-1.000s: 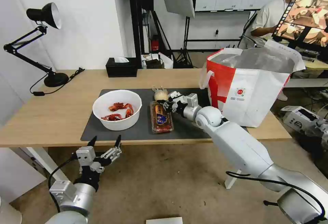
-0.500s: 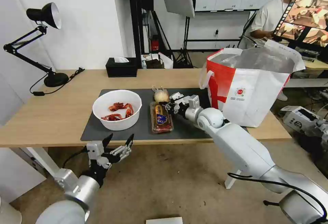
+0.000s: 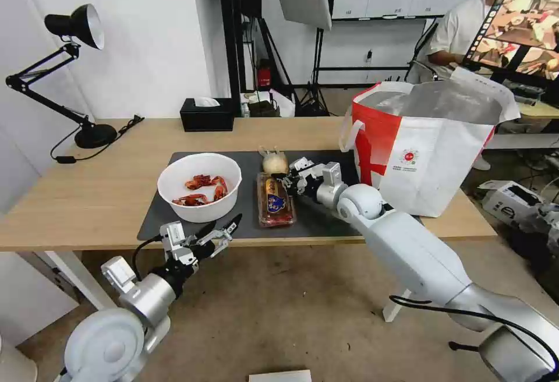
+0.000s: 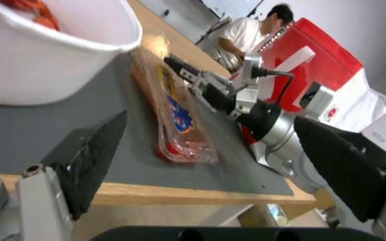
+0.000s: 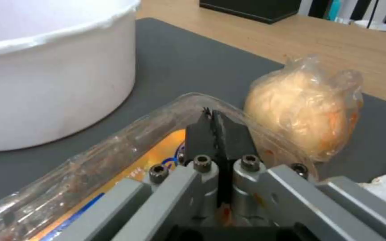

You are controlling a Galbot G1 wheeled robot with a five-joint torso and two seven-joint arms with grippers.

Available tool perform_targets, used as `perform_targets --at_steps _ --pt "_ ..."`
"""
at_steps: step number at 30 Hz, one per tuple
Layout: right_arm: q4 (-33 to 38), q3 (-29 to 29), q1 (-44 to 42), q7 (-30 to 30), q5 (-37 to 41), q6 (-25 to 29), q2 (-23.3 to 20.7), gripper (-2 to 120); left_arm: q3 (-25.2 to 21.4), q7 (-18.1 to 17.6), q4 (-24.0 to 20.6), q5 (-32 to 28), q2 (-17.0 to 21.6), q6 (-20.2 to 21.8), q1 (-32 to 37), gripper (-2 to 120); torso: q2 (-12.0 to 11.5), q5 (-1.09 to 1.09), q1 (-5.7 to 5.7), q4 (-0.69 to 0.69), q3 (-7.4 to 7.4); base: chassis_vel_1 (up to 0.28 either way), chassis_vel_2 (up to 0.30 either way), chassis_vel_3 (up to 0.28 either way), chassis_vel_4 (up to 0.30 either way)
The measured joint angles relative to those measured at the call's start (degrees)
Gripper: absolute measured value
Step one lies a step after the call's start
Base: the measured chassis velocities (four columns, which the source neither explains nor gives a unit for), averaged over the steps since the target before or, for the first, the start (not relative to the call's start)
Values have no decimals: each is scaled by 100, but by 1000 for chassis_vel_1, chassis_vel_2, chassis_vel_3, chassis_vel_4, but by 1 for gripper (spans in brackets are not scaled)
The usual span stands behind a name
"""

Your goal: Pick up the trash from the table and place it into the takeout bag.

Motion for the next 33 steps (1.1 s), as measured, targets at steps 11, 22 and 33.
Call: perform_targets --at_steps 11,22,33 --pt "-18 -69 47 -45 5 -2 -16 0 486 -1 443 -137 -28 -86 -410 100 0 1 0 0 0 0 0 0 0" --pt "-142 -172 135 -160 8 2 44 0 718 -159 882 -252 88 -138 -879 100 0 0 0 0 0 0 0 0 0" --pt "-137 -189 157 -166 11 10 43 0 1099 -246 1106 -410 211 -146 -1359 100 -1 0 0 0 0 0 0 0 0"
